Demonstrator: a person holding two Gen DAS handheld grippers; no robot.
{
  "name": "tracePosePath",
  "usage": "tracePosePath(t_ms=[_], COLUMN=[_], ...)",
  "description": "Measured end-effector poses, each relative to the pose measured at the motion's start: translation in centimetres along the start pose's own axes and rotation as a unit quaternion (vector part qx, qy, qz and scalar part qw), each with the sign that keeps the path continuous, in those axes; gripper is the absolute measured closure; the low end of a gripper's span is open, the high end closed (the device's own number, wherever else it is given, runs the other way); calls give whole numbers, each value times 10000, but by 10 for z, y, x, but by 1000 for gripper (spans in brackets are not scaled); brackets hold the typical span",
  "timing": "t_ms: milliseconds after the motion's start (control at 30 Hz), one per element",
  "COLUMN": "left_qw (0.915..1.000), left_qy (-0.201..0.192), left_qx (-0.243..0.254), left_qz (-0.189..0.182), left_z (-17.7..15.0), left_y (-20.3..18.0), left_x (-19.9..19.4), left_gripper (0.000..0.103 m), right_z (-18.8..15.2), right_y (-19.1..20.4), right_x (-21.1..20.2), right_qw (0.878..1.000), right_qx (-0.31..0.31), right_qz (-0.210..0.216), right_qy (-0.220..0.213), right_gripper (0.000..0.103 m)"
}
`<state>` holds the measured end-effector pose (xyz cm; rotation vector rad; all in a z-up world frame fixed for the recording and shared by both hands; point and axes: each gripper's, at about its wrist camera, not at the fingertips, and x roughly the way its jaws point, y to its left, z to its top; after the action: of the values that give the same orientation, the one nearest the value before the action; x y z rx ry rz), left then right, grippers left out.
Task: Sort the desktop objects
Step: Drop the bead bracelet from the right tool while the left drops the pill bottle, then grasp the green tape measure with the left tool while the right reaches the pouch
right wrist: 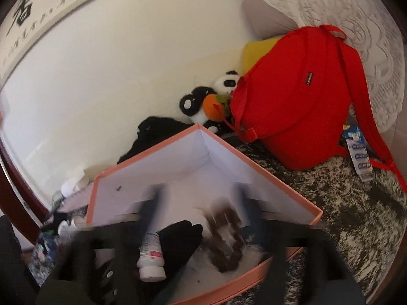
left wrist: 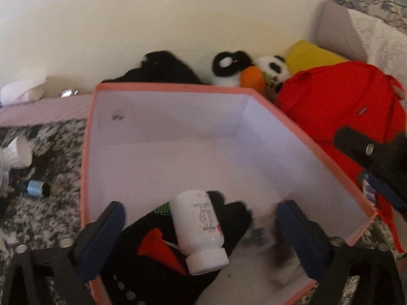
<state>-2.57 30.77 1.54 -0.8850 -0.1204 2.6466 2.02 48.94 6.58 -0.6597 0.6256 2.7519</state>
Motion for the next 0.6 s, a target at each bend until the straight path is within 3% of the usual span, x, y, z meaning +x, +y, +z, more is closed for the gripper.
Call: tracePosePath(t_ms=[100, 367, 600], left_qw=[9999, 9991, 9923], left_qy=[-10, -189, -436], left_qx=[101, -288, -499], left_qz=[125, 234, 1051], left_z=[-1, 7, 5], left_y=[1, 35, 94], left_x=[-1, -23, -50], left_gripper=[1, 1, 1], right_z=[-3, -5, -21], right_y=[-2, 16, 47], right_x=[-6, -14, -21], right_qw=[9995, 9989, 9977], right_qx=[224, 192, 103], right_qz=[75, 293, 574], right_qy=[-197, -318, -341], right_gripper=[5, 5, 5])
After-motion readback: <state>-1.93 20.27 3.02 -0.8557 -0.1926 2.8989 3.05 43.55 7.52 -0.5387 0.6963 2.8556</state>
